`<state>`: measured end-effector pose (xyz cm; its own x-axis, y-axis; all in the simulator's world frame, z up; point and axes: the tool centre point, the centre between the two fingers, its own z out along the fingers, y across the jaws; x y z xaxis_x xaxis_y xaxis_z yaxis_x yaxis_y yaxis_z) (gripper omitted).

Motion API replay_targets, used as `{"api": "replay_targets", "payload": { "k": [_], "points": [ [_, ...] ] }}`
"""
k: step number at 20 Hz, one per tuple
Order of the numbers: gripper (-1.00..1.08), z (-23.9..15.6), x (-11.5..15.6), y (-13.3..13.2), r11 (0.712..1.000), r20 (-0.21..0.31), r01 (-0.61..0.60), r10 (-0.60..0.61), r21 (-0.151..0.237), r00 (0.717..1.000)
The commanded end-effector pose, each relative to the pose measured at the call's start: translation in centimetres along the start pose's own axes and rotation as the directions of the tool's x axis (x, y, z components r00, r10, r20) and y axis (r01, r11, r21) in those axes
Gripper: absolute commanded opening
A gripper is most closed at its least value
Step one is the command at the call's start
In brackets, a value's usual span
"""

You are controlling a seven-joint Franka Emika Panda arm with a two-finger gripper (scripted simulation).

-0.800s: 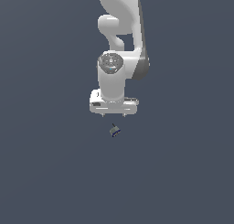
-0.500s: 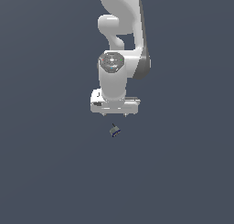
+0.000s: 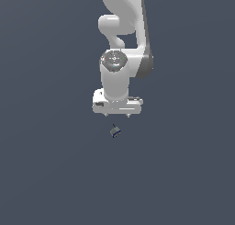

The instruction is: Pick up the object and move it to a goal position.

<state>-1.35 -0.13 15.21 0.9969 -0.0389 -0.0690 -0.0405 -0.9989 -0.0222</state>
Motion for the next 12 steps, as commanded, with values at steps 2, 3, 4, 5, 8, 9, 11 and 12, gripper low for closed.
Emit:
{"api": "replay_targets", "payload": {
  "k": [2, 3, 4, 5, 8, 9, 11, 12],
  "points": [
    [1.00, 0.4, 0.1, 0.1, 1.000, -0.002, 0.027, -0.027, -0.002, 1.000],
    [1.00, 0.5, 0.1, 0.2, 0.999, -0.003, 0.038, -0.038, -0.003, 0.999],
    [1.00, 0.7, 0.1, 0.2, 0.999, -0.005, 0.051, -0.051, -0.004, 0.999],
    [1.00, 0.9, 0.2, 0.3, 0.998, -0.006, 0.066, -0.066, -0.006, 0.998],
    [1.00, 1.6, 0.3, 0.5, 0.993, -0.010, 0.116, -0.117, -0.010, 0.993],
    [1.00, 1.9, 0.4, 0.6, 0.991, -0.012, 0.136, -0.136, -0.012, 0.991],
    [1.00, 2.5, 0.5, 0.7, 0.984, -0.015, 0.180, -0.180, -0.016, 0.984],
    [1.00, 2.8, 0.5, 0.8, 0.979, -0.017, 0.203, -0.204, -0.018, 0.979]
  ]
}}
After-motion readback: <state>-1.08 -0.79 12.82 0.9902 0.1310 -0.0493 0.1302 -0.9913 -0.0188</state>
